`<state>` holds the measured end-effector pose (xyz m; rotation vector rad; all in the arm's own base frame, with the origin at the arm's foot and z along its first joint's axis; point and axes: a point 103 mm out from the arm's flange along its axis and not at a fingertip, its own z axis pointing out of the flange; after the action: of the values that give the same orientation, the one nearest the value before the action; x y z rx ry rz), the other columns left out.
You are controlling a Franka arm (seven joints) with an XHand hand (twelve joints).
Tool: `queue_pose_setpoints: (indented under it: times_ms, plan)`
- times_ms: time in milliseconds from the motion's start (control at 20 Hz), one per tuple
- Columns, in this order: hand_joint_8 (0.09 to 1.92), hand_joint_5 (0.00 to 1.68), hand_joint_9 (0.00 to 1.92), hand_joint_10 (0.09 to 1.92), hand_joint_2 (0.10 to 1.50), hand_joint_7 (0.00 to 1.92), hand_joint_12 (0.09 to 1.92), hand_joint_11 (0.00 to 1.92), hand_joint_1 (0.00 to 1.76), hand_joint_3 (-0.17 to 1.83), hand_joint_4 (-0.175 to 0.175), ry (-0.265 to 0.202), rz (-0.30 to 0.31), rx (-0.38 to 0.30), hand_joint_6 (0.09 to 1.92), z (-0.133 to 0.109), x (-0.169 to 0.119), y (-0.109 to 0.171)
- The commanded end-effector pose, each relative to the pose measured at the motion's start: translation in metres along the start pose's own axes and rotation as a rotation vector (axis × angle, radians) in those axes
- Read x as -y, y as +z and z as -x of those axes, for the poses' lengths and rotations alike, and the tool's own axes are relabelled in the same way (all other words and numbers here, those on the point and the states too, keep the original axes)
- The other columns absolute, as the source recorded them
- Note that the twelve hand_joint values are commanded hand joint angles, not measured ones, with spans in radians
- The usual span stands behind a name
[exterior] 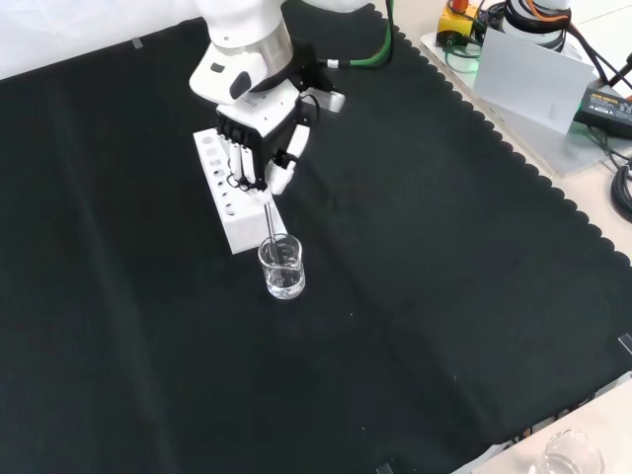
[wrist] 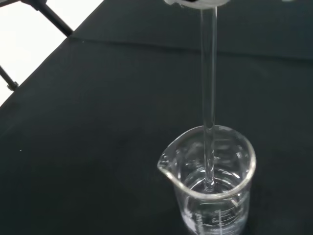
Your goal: Stir in the beaker to the left of the white test tube rack with the glass rod.
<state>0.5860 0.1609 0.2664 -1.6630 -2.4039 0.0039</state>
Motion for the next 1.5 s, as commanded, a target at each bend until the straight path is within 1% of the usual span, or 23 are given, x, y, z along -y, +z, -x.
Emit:
queue_pose_setpoints:
  times_ms: [50, 150, 300, 400, 550, 750, 800, 850, 950, 1000, 1100, 1250, 1500]
  plan:
    - [0.77, 1.33, 1.37, 0.74, 1.07, 1.19, 0.58, 1.54, 1.43, -0.17, -0.175, 0.014, -0.014, 0.014, 0.09, 0.02, 0.005, 0.0]
    - [0.77, 1.33, 1.37, 0.74, 1.07, 1.19, 0.58, 1.54, 1.43, -0.17, -0.175, 0.019, -0.02, 0.017, 0.09, 0.023, 0.009, 0.0]
    - [0.77, 1.33, 1.37, 0.74, 1.07, 1.19, 0.58, 1.54, 1.43, -0.17, -0.175, 0.022, -0.027, 0.022, 0.09, 0.022, 0.015, 0.0]
    - [0.77, 1.33, 1.37, 0.74, 1.07, 1.19, 0.58, 1.54, 1.43, -0.17, -0.175, 0.018, -0.031, 0.014, 0.09, 0.023, 0.016, 0.0]
    - [0.77, 1.33, 1.37, 0.74, 1.07, 1.19, 0.58, 1.54, 1.43, -0.17, -0.175, 0.009, -0.027, 0.028, 0.09, 0.008, 0.022, 0.003]
    - [0.77, 1.33, 1.37, 0.74, 1.07, 1.19, 0.59, 1.54, 1.43, -0.17, -0.175, -0.005, -0.035, 0.011, 0.09, -0.013, 0.022, 0.007]
    - [0.77, 1.33, 1.37, 0.74, 1.07, 1.19, 0.59, 1.54, 1.43, -0.17, -0.175, -0.008, -0.038, 0.009, 0.09, -0.017, 0.02, 0.008]
    - [0.76, 1.35, 1.45, 0.7, 1.07, 1.23, 0.59, 1.54, 1.39, -0.17, -0.175, -0.01, -0.044, 0.007, 0.09, -0.019, 0.017, 0.01]
    - [0.76, 1.34, 1.41, 0.72, 1.07, 1.21, 0.59, 1.54, 1.41, -0.17, -0.175, -0.013, -0.052, 0.002, 0.09, -0.022, 0.012, 0.012]
    - [0.75, 1.35, 1.47, 0.69, 1.07, 1.25, 0.59, 1.54, 1.38, -0.17, -0.175, -0.015, -0.055, 0.002, 0.09, -0.024, 0.009, 0.012]
    - [0.76, 1.34, 1.41, 0.72, 1.07, 1.22, 0.59, 1.54, 1.41, -0.17, -0.175, -0.019, -0.054, -0.005, 0.09, -0.025, 0.004, 0.013]
    - [0.74, 1.38, 1.58, 0.6, 1.07, 1.3, 0.59, 1.55, 1.34, -0.17, -0.175, -0.024, -0.051, -0.008, 0.09, -0.023, -0.004, 0.012]
    - [0.72, 1.39, 1.63, 0.54, 1.07, 1.32, 0.59, 1.55, 1.32, -0.17, -0.175, -0.019, -0.046, 0.003, 0.09, -0.012, -0.012, 0.006]
